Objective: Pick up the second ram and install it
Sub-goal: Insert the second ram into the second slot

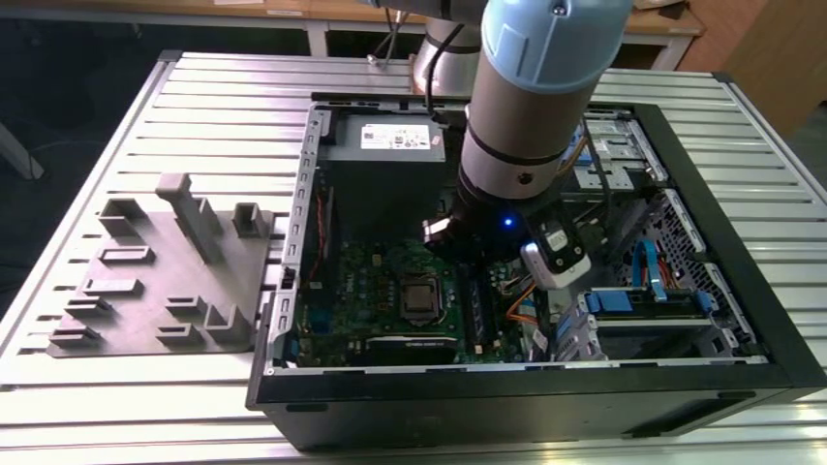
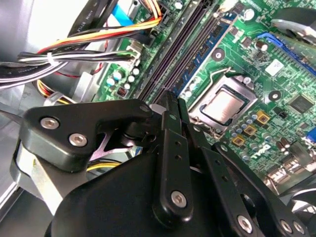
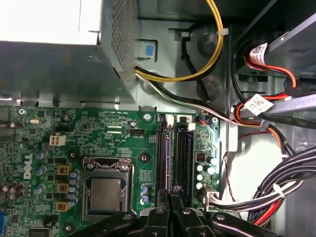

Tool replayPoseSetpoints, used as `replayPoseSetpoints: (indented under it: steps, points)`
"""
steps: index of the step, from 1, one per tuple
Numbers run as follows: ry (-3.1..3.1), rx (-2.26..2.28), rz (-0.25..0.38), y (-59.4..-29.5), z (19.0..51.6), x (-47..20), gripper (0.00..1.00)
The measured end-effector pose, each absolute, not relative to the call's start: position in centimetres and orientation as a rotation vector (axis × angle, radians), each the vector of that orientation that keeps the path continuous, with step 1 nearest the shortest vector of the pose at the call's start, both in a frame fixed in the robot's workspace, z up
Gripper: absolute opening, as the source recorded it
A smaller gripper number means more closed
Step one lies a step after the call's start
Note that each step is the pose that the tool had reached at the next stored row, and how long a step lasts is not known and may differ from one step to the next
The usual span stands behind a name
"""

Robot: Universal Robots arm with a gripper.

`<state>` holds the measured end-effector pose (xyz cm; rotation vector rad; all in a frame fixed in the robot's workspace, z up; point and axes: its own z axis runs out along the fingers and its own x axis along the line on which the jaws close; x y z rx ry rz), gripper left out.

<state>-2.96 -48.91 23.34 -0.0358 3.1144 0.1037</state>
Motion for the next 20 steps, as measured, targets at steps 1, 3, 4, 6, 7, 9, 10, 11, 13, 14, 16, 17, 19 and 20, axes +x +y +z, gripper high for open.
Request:
replayPoseSetpoints:
  steps: [1, 3, 4, 6, 7, 9, 10, 11, 13, 14, 16, 17, 19, 20]
  points:
    - [3.114, -0.036, 0.104, -48.9, 23.3, -2.93, 0.1]
    - [3.114, -0.036, 0.104, -48.9, 23.24, -2.85, 0.1]
    - [3.114, -0.036, 0.104, -48.9, 23.19, -2.84, 0.1]
    - [3.114, -0.036, 0.105, -48.9, 22.95, -2.86, 0.1]
    - [3.114, -0.036, 0.105, -48.89, 22.88, -2.88, 0.1]
    - [3.114, -0.036, 0.104, -48.9, 22.88, -2.89, 0.1]
    - [3.114, -0.036, 0.105, -48.9, 22.88, -2.89, 0.1]
    - [3.114, -0.036, 0.107, -48.89, 22.86, -2.89, 0.1]
    - [3.114, -0.036, 0.109, -48.89, 22.8, -2.89, 0.1]
    - [3.114, -0.036, 0.109, -48.89, 22.76, -2.89, 0.1]
    - [3.114, -0.036, 0.109, -48.89, 22.7, -2.89, 0.1]
    - [3.114, -0.036, 0.109, -48.89, 22.7, -2.89, 0.1]
    - [3.114, -0.036, 0.109, -48.89, 22.67, -2.89, 0.1]
    - [3.114, -0.036, 0.109, -48.89, 22.67, -2.89, 0.1]
